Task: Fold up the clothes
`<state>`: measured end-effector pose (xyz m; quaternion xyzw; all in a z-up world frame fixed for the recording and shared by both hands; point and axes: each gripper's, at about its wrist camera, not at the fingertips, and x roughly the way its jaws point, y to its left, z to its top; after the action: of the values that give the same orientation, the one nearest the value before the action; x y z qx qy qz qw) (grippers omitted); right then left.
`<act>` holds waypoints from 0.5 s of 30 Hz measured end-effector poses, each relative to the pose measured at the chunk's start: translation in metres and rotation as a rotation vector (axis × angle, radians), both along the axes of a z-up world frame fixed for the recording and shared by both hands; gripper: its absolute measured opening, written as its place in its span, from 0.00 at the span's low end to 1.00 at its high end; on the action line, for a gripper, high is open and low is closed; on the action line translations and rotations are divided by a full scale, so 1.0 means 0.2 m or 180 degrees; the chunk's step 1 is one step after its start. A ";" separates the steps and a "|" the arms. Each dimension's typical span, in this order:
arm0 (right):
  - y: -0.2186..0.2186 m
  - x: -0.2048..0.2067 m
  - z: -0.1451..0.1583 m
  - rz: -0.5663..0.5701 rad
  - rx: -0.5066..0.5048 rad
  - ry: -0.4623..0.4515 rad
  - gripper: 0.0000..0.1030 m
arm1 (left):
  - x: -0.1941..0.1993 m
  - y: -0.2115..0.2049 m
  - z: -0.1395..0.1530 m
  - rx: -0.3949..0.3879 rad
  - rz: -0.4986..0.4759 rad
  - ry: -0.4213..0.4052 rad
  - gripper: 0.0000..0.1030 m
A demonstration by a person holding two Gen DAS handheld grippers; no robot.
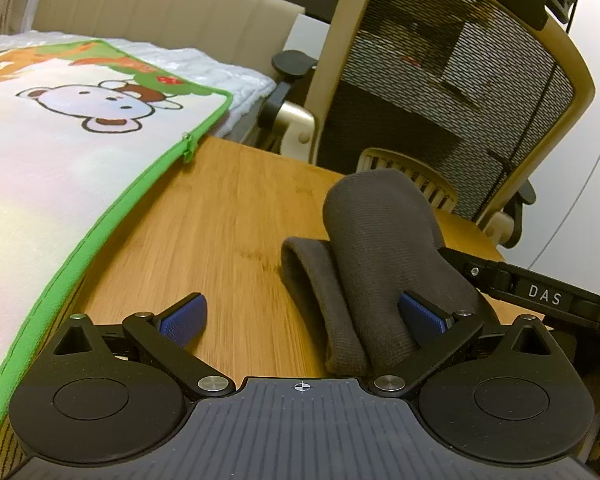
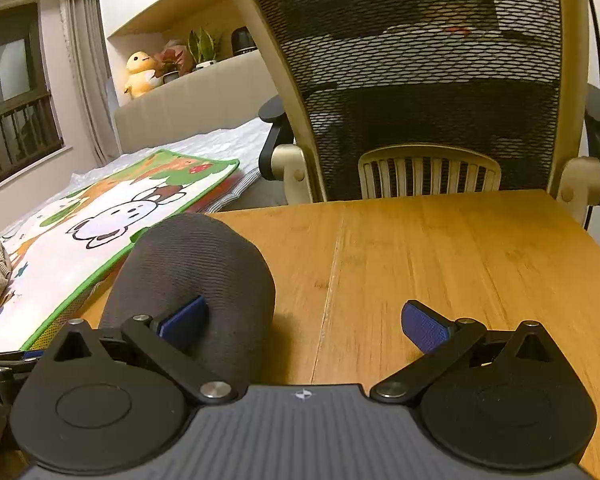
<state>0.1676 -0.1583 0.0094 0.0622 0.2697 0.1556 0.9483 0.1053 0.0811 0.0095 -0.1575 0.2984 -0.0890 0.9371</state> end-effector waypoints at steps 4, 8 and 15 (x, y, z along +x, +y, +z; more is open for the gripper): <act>-0.01 0.00 0.00 -0.0003 0.0038 0.0002 1.00 | -0.01 0.00 0.00 -0.0002 0.0018 -0.0009 1.00; 0.00 0.00 0.00 -0.0019 0.0033 -0.0007 1.00 | -0.01 0.00 0.00 -0.0029 0.0019 -0.0017 1.00; -0.01 -0.05 0.01 -0.0067 0.0017 -0.0084 1.00 | -0.01 0.01 -0.01 -0.0054 0.0033 -0.0023 1.00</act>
<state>0.1567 -0.1603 0.0110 0.0654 0.2561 0.1471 0.9531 0.1034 0.0826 0.0080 -0.1667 0.2935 -0.0872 0.9373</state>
